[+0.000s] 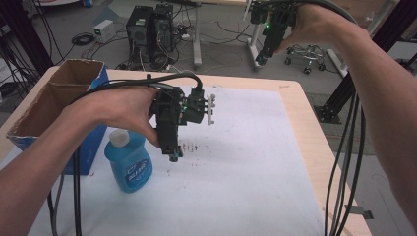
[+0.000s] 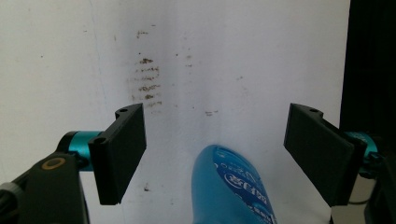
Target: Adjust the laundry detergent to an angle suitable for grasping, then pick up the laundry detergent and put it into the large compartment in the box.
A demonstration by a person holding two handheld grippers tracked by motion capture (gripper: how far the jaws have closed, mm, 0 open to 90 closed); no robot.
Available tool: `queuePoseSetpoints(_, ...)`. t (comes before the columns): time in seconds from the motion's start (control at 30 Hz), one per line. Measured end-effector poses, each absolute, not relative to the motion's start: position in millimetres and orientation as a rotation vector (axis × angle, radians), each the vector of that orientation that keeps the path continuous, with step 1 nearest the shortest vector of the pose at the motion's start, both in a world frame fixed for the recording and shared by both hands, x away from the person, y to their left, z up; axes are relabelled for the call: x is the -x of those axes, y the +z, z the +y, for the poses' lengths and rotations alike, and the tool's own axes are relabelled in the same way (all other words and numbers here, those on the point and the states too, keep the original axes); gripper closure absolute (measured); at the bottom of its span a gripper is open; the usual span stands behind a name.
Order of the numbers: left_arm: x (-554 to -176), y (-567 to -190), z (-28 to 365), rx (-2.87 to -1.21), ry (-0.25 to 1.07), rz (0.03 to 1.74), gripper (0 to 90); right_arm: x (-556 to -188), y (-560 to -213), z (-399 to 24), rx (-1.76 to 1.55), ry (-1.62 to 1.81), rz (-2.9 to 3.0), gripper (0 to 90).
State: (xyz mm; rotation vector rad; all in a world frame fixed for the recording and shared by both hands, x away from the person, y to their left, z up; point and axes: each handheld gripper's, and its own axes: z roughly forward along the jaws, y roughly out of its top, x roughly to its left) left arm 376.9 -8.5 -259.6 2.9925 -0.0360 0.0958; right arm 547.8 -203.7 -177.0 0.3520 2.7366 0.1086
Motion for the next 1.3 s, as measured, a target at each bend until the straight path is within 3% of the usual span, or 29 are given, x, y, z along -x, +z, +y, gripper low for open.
queuePoseSetpoints(0.73, -378, -258, -7, -2.988, 0.074, 0.002, 21.2, -548, -180, -208, -0.371, 0.102, 2.737, 11.9)
queuePoseSetpoints(1.3, -388, -242, 18, -2.935, 0.109, 0.534, 21.2, -543, -183, -210, -0.374, 0.068, 2.732, 11.9)
